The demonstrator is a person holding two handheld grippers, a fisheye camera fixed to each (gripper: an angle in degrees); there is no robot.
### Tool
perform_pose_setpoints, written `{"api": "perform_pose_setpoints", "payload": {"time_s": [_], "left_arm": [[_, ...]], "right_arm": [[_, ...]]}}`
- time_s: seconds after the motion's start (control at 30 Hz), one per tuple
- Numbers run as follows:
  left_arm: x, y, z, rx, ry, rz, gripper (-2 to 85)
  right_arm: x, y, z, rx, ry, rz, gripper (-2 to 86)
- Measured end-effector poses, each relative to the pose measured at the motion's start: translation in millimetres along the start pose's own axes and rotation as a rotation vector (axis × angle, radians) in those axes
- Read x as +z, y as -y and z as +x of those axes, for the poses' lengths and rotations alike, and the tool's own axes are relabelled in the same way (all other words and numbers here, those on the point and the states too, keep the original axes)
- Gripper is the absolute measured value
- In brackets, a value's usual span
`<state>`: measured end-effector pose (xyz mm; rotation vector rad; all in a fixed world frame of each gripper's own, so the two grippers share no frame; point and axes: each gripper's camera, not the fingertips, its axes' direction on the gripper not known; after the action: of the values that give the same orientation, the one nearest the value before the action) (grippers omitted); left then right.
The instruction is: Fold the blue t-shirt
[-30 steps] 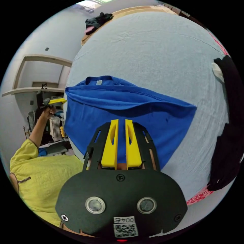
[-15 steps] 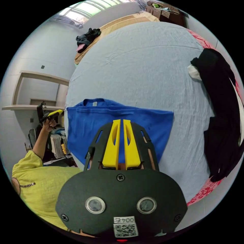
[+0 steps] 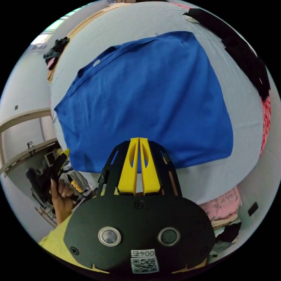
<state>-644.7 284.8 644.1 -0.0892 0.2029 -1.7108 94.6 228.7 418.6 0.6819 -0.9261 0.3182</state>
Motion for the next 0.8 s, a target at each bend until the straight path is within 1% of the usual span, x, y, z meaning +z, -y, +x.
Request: {"api": "perform_pose_setpoints", "payload": {"time_s": [0.07, 0.13, 0.2, 0.3, 0.33, 0.4, 0.53, 0.63, 0.8], "left_arm": [[16.3, -17.7, 13.5, -0.058, 0.023, -0.031, 0.1], [32.0, -32.3, 26.6, -0.098, 0.084, -0.056, 0.1], [50.2, -51.8, 40.2, -0.13, 0.138, -0.061, 0.1], [68.6, -74.4, 44.3, -0.203, 0.087, -0.049, 0.2], [72.2, -78.0, 44.6, -0.218, 0.086, -0.05, 0.3], [75.7, -90.5, 48.2, -0.243, 0.084, 0.014, 0.3], [78.9, -102.0, 50.4, -0.291, 0.07, 0.05, 0.3], [81.9, -108.0, 49.2, -0.338, 0.034, 0.06, 0.2], [86.3, -112.6, 54.8, -0.351, 0.038, 0.049, 0.1]], "right_arm": [[12.7, -14.3, -18.7, 0.046, -0.046, 0.008, -0.8], [19.7, -21.2, -34.6, 0.036, -0.086, 0.04, -0.8], [29.6, -23.5, -42.2, 0.074, -0.094, 0.045, -0.9], [51.0, -26.0, -47.6, 0.141, -0.085, 0.03, -0.9], [55.4, -29.8, -49.8, 0.153, -0.087, 0.055, -0.9], [58.6, -37.7, -53.5, 0.176, -0.088, 0.098, -0.9], [66.2, -53.3, -52.5, 0.253, -0.044, 0.163, -0.8], [70.2, -55.7, -53.0, 0.298, -0.028, 0.161, -0.8], [76.0, -55.0, -58.1, 0.36, -0.035, 0.142, -0.8]]}}
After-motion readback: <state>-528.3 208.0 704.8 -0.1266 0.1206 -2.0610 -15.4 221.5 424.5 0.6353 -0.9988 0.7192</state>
